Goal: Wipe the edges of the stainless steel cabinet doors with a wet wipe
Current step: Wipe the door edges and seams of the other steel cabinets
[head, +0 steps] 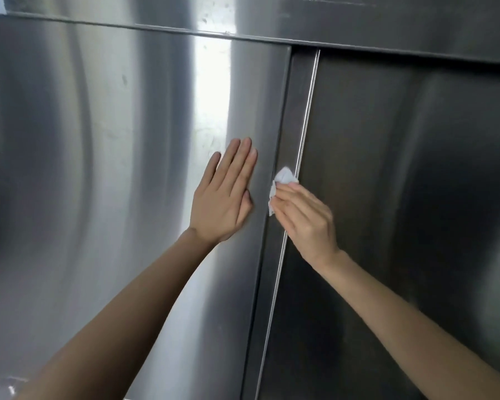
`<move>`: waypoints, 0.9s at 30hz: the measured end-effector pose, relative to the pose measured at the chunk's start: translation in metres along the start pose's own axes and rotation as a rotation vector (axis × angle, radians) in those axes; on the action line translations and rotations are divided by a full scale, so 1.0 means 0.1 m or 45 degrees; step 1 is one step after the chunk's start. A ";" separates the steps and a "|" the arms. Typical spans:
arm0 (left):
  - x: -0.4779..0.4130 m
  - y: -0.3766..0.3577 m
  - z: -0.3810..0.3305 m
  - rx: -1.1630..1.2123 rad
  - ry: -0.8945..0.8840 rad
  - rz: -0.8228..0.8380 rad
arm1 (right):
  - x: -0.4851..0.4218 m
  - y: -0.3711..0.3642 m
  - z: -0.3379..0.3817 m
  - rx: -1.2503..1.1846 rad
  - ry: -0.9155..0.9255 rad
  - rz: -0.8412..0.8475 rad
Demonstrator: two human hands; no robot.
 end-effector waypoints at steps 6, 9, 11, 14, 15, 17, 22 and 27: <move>0.00 0.01 0.01 0.008 -0.006 0.016 | -0.22 0.14 -0.08 0.075 0.275 0.234; 0.01 0.01 0.01 0.014 -0.005 0.009 | -0.60 0.16 -0.24 0.147 0.217 0.073; 0.00 0.02 0.02 0.021 -0.005 -0.005 | -0.54 0.15 -0.18 0.114 0.165 0.060; 0.00 0.02 0.02 0.013 -0.001 -0.005 | -0.12 0.15 0.04 0.014 0.306 0.364; 0.00 0.02 0.03 0.012 -0.003 -0.002 | -0.04 0.17 0.08 0.004 0.359 0.468; 0.01 0.02 0.03 0.007 -0.002 -0.003 | -0.10 0.21 0.06 0.039 0.400 0.544; 0.01 0.01 0.03 0.000 0.003 -0.017 | -0.53 0.29 -0.14 0.124 0.364 0.327; 0.03 0.00 0.05 0.003 0.016 -0.032 | -0.04 0.15 0.12 0.132 0.337 0.443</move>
Point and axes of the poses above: each hand's wrist, its own x-axis away from the middle knuckle, its own y-axis out of the back of the hand, z = x × y, the point moved 5 cm from there along -x, towards the middle knuckle, and after that the axes turned 9 degrees about -x, right-handed, at the moved point
